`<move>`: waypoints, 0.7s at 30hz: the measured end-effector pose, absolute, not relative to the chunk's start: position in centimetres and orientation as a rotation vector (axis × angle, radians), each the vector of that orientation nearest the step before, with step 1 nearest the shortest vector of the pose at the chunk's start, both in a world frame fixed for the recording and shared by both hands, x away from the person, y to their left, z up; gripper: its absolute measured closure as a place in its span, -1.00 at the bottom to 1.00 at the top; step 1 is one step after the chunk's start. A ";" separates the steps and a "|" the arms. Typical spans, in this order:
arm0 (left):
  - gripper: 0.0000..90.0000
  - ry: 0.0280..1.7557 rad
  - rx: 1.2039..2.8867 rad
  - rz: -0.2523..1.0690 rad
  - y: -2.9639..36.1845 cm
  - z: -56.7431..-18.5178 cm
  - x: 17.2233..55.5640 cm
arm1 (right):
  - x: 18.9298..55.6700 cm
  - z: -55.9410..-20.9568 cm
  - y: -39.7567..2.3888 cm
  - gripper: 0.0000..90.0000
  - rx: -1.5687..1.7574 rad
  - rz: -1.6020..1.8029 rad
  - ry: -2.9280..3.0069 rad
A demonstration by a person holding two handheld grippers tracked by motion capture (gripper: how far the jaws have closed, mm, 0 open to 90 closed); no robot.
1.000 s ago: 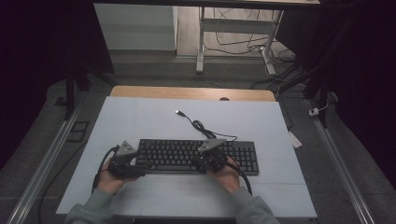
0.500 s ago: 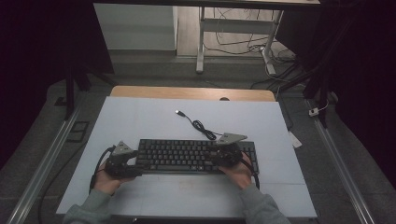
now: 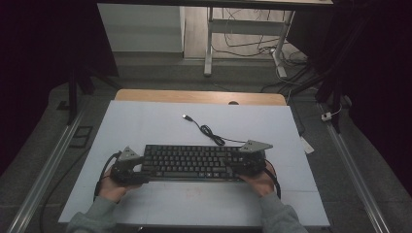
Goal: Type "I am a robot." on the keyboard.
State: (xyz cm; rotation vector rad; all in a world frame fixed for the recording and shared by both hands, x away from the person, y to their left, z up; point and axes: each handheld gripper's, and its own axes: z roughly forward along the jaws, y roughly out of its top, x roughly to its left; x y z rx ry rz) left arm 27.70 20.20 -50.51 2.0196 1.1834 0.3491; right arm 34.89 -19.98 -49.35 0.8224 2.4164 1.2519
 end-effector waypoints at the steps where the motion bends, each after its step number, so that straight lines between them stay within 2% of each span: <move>1: -0.31 1.183 2.020 0.350 20.2 -50.5 27.7 | 34.7 -49.3 -20.2 0.12 0.825 1.254 2.412; 9: -0.31 1.181 2.007 0.354 20.4 -50.3 27.2 | 32.8 -49.0 -22.3 0.10 0.821 1.225 2.368; 21: -0.31 1.177 2.005 0.361 20.7 -51.1 25.7 | 30.2 -49.4 -28.0 0.08 0.890 1.213 2.312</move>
